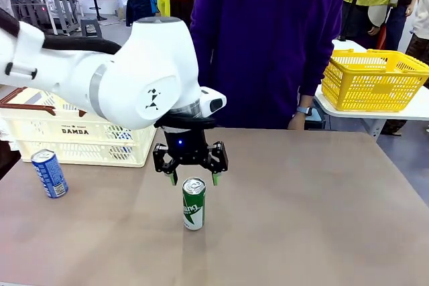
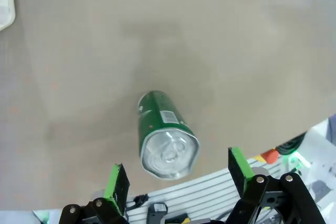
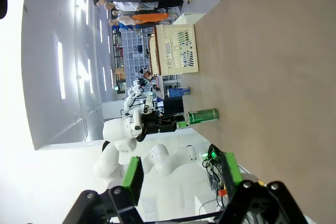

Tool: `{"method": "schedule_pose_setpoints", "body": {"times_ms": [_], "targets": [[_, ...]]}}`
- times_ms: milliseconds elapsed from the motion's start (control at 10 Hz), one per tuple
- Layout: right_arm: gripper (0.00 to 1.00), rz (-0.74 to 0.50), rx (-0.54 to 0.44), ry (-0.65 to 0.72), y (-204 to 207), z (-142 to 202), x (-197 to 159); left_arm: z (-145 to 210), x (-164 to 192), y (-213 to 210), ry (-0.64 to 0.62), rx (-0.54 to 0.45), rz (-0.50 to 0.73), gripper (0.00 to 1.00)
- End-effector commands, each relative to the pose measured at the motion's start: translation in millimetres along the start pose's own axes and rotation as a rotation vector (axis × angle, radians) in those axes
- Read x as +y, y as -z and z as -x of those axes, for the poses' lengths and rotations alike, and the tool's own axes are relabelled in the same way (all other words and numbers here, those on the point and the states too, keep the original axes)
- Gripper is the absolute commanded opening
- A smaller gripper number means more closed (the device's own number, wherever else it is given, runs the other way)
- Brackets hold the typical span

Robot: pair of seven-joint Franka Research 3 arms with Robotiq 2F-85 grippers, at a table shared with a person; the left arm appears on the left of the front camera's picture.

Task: Place the drinks into the Shopping basket.
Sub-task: Pick up one drink and place it into the Shopping basket.

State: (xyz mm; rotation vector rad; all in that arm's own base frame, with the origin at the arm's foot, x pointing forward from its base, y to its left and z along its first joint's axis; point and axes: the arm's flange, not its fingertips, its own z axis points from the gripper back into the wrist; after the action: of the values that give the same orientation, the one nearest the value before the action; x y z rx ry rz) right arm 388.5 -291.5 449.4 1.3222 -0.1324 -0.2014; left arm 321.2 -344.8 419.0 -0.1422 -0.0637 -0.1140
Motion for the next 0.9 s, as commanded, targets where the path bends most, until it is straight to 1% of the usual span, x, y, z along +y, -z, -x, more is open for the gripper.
{"method": "schedule_pose_setpoints", "body": {"times_ms": [0, 100, 400, 700, 800], "targets": [[0.8, 0.011, -0.001, -0.022, -0.3, 1.4, 0.0, -7.2, -7.0, 13.1, -0.039, 0.025, -0.051, 1.0], [0.8, 0.011, -0.001, -0.022, -0.3, 1.4, 0.0, -7.7, -8.0, 23.3, -0.039, 0.044, -0.058, 1.0], [0.8, 0.011, -0.001, -0.022, -0.3, 1.4, 0.0, -11.1, -11.9, 46.5, -0.033, 0.054, -0.087, 1.0], [0.8, 0.011, -0.001, -0.022, -0.3, 1.4, 0.0, -11.8, -16.9, 53.6, -0.034, 0.049, -0.122, 1.0], [0.8, 0.011, -0.001, -0.022, -0.3, 1.4, 0.0, -11.2, -15.4, 53.9, -0.034, 0.031, -0.124, 0.65]]}}
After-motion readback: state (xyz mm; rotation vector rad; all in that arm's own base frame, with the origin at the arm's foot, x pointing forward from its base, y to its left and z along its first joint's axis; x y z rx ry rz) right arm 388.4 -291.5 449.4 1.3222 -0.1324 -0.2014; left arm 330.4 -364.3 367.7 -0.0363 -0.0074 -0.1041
